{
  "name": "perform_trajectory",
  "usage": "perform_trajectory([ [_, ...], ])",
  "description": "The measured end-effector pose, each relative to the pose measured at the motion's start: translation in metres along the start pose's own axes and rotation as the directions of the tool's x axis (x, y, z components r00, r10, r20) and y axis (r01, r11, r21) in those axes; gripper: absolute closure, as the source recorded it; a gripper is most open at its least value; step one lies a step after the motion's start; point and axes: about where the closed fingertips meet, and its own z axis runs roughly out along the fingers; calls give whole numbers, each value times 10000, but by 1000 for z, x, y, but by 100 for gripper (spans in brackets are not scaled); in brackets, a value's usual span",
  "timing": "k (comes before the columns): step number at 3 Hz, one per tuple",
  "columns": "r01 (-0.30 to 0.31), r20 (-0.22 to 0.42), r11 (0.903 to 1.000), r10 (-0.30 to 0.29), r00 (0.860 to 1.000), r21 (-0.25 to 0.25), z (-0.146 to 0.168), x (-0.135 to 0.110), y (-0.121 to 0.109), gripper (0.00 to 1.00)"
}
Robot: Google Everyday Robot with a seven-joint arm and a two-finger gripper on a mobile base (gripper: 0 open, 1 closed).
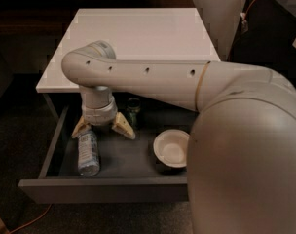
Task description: Pick blue plastic bottle from top drawer and place on counter
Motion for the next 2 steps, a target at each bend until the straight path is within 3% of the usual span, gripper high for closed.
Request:
perform_trajectory([
  [1,602,129,9981,-600,9981,-121,10,-2,-25,0],
  [2,805,44,9958,-804,9968,-442,20,5,-36,0],
])
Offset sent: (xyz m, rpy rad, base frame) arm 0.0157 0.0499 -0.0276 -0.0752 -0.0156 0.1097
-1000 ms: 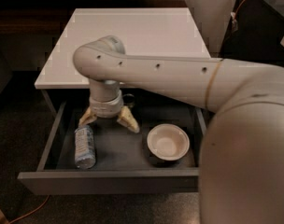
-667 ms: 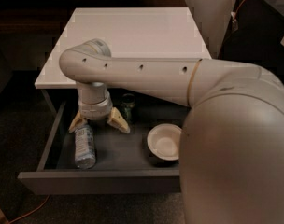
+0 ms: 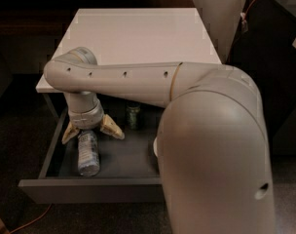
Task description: Pick blue plastic bottle from top drawer and place on counter
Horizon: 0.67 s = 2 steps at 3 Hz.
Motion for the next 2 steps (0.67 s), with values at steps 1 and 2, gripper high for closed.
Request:
perform_trajectory([
  [1,-20,-19,9997,20,10000,-234,9,7,-2,0],
  [2,-57,69,9993,59,10000,-371,23,8,-4,0],
])
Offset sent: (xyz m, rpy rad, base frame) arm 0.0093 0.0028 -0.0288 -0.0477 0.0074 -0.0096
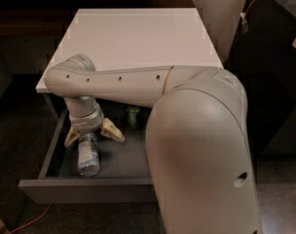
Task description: Pick blue plastic bottle from top drawer and place on counter
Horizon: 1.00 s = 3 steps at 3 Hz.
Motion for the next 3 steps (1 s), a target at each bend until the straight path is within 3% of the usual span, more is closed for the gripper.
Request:
perform_trajectory([
  [1,41,65,10000,-41,10000,-47,10,-3,-4,0],
  [2,90,44,9998,-90,10000,-179,18,-5,-10,16],
  [3,-74,-32,9994,73,10000,-344,20,-7,-9,47],
])
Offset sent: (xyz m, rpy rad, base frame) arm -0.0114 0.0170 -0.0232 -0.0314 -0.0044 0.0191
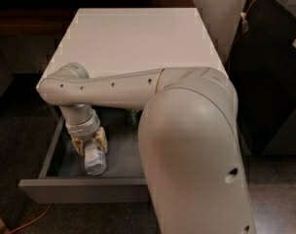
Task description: Pick blue plastic bottle from top drawer and place on counter
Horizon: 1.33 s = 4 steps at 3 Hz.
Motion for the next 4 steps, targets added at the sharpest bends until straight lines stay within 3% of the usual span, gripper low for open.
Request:
perform_trajectory([
  [1,-170,-120,9998,170,9998,35,-9,-5,7,78],
  [2,-107,-604,9994,126,9981,315,-44,-15,16,99],
  [4,537,-803,9951,-470,9957,827,-97,-51,17,100],
])
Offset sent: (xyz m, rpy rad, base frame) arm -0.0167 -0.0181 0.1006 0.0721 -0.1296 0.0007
